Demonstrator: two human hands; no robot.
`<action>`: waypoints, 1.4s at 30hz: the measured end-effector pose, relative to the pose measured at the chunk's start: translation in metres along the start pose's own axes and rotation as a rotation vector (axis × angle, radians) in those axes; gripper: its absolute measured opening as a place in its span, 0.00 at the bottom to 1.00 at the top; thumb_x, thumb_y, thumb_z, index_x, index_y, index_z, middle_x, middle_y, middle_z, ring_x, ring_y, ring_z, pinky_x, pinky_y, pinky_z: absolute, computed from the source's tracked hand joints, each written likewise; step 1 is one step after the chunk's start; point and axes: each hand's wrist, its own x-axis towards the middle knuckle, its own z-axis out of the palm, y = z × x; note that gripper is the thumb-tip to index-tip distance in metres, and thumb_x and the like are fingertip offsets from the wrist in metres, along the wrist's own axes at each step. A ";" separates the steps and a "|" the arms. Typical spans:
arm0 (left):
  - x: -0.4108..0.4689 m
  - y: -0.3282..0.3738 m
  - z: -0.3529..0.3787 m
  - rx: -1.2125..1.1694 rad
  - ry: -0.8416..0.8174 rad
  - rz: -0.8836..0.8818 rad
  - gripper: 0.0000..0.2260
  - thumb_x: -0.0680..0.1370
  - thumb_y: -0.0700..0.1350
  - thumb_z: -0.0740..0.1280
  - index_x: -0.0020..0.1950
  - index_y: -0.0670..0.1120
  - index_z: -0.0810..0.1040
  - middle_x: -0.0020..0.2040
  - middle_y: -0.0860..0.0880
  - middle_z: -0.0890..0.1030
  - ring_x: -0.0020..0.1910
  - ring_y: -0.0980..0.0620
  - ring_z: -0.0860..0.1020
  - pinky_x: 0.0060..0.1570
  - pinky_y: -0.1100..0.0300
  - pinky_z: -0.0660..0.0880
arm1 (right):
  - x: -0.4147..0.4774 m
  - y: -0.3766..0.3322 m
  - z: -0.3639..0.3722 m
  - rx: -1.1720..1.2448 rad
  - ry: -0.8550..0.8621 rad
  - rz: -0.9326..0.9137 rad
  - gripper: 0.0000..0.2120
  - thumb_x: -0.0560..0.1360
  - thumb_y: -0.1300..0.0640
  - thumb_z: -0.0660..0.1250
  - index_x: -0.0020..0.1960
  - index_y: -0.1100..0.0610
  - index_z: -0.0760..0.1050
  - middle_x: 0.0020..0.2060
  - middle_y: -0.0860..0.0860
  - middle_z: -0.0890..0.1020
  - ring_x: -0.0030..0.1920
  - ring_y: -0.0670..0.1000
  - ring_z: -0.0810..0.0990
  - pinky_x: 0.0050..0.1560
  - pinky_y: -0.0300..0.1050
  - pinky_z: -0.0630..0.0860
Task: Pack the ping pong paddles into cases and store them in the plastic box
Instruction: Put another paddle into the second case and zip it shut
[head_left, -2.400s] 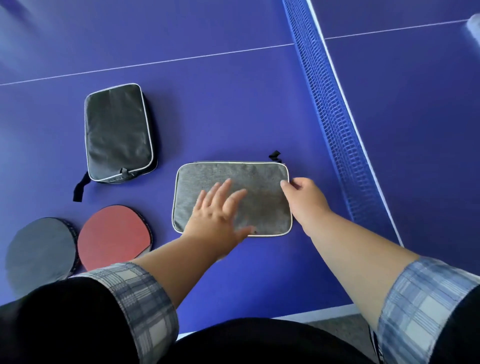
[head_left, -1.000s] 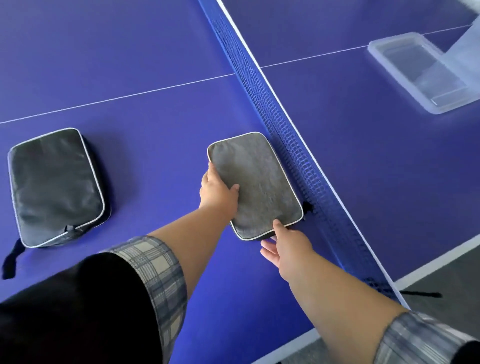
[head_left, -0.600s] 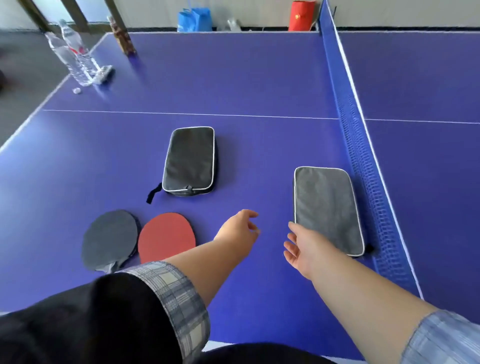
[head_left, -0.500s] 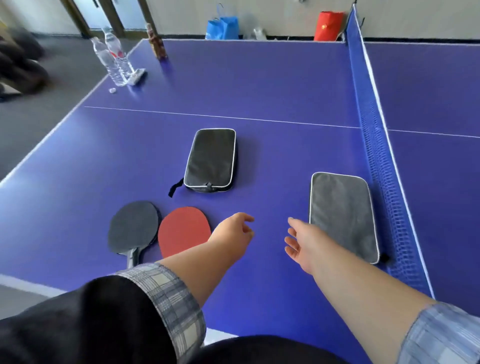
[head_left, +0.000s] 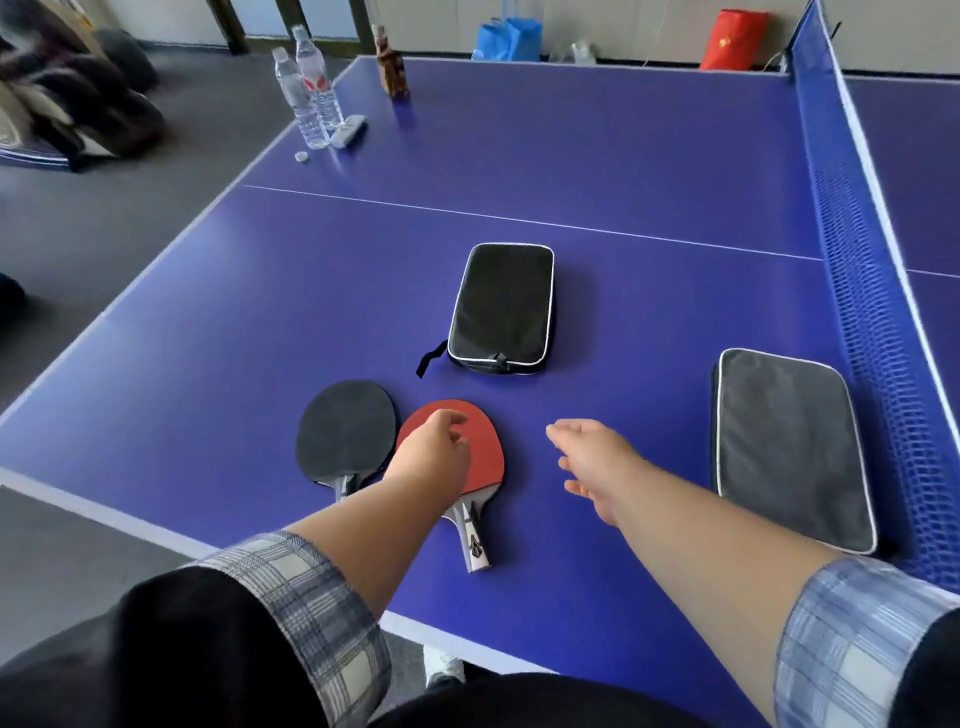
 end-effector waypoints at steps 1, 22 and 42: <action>0.008 -0.001 -0.004 0.009 -0.011 0.018 0.17 0.79 0.45 0.60 0.68 0.55 0.71 0.62 0.55 0.79 0.52 0.51 0.79 0.49 0.57 0.75 | 0.006 -0.006 0.005 -0.008 0.015 0.001 0.19 0.79 0.44 0.65 0.68 0.46 0.72 0.52 0.44 0.76 0.57 0.52 0.79 0.62 0.53 0.78; 0.231 0.019 -0.011 0.005 -0.185 0.026 0.11 0.78 0.47 0.64 0.58 0.46 0.76 0.48 0.47 0.80 0.36 0.48 0.76 0.30 0.59 0.68 | 0.151 -0.080 0.058 -0.102 0.287 -0.038 0.10 0.70 0.68 0.55 0.41 0.53 0.68 0.32 0.50 0.62 0.35 0.53 0.57 0.30 0.44 0.53; 0.041 0.076 0.072 -0.047 -0.416 0.128 0.20 0.76 0.41 0.65 0.68 0.49 0.70 0.59 0.52 0.78 0.41 0.51 0.80 0.30 0.62 0.71 | -0.004 0.066 -0.072 0.063 0.447 0.010 0.15 0.68 0.66 0.55 0.42 0.53 0.77 0.33 0.50 0.69 0.37 0.55 0.63 0.40 0.48 0.63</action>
